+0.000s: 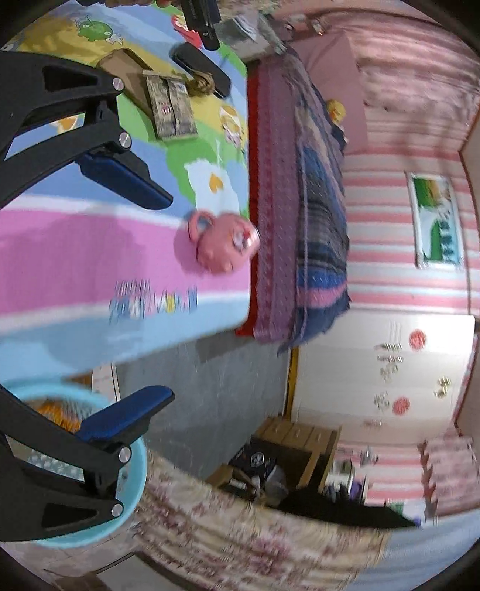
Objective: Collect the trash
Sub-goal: 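Move both tools back over the table toward the crumpled paper and wrapper, then grasp the crumpled brown paper with the left tool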
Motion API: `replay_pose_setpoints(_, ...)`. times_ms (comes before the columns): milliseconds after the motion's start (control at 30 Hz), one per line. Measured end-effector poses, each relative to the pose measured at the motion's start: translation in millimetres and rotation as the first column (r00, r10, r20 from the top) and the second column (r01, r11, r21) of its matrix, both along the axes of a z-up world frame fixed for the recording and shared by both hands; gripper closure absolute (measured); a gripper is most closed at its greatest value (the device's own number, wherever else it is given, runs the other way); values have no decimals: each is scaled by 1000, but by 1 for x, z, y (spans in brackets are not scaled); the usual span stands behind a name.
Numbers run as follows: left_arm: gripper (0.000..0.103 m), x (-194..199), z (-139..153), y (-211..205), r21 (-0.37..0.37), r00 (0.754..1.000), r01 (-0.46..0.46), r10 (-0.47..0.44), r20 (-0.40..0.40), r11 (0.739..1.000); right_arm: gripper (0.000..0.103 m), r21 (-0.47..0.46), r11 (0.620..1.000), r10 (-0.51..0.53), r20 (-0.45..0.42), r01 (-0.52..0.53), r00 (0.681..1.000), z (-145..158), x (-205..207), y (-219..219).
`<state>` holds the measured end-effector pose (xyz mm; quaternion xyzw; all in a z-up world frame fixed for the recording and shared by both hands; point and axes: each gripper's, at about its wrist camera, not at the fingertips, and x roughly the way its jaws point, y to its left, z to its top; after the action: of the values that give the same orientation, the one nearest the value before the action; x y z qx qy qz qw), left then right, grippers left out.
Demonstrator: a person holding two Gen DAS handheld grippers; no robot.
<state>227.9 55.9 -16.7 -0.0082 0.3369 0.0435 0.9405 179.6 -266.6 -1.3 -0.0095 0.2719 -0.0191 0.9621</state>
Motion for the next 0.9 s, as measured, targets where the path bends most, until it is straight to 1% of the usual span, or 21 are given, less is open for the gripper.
replay_pose_setpoints(67, 6, 7, -8, 6, 6, 1000, 2, -2, -18, 1000, 9, -3, 1000, 26, -17, -26, 1000, -6, 14, 15)
replay_pose_setpoints(200, 6, 25, -27, 18, -32, 998, -6, 4, -58, 999, 9, 8, 998, 55, -46, -55, 997, -15, 39, 35)
replay_pose_setpoints(300, 6, 36, -38, 18, -46, 998, -20, 17, -61, 999, 9, 37, 997, 71, -76, -69, 995, -26, 56, 44)
replay_pose_setpoints(333, 9, 40, -41, 17, -47, 998, -19, 15, -66, 999, 9, 58, 996, 73, -87, -68, 994, -33, 61, 47)
replay_pose_setpoints(400, 11, 46, -46, 13, -55, 998, -17, 14, -59, 998, 9, 77, 995, 70, -98, -63, 993, -41, 64, 49)
replay_pose_setpoints(500, 19, 56, -53, 10, -64, 998, -18, 15, -56, 998, 9, 89, 994, 72, -118, -62, 990, -53, 66, 51)
replay_pose_setpoints(533, 28, 62, -57, 9, -66, 997, -22, 18, -73, 998, 9, 78, 995, 71, -121, -62, 990, -55, 67, 51)
replay_pose_setpoints(567, 34, 67, -59, 9, -79, 996, -18, 10, -91, 997, 9, 76, 995, 72, -121, -63, 990, -55, 67, 52)
replay_pose_setpoints(600, 45, 69, -60, 9, -95, 995, -11, 2, -95, 995, 9, 77, 995, 73, -117, -64, 990, -56, 67, 52)
replay_pose_setpoints(633, 51, 71, -61, 9, -115, 995, -4, -8, -101, 993, 9, 82, 994, 75, -115, -66, 991, -58, 68, 52)
replay_pose_setpoints(667, 54, 73, -63, 9, -124, 993, 1, -15, -114, 992, 9, 87, 994, 80, -120, -70, 990, -60, 70, 53)
replay_pose_setpoints(700, 61, 74, -65, 9, -137, 992, 16, -32, -119, 990, 9, 87, 994, 82, -121, -71, 989, -60, 71, 53)
replay_pose_setpoints(733, 64, 73, -66, 9, -147, 992, 26, -44, -122, 989, 9, 87, 993, 85, -124, -74, 989, -63, 71, 56)
replay_pose_setpoints(833, 66, 69, -64, 8, -105, 992, 28, -40, -117, 994, 9, 91, 992, 98, -137, -86, 986, -66, 73, 62)
replay_pose_setpoints(900, 66, 64, -58, 9, -94, 992, 37, -47, -114, 995, 9, 86, 991, 111, -136, -100, 984, -65, 71, 70)
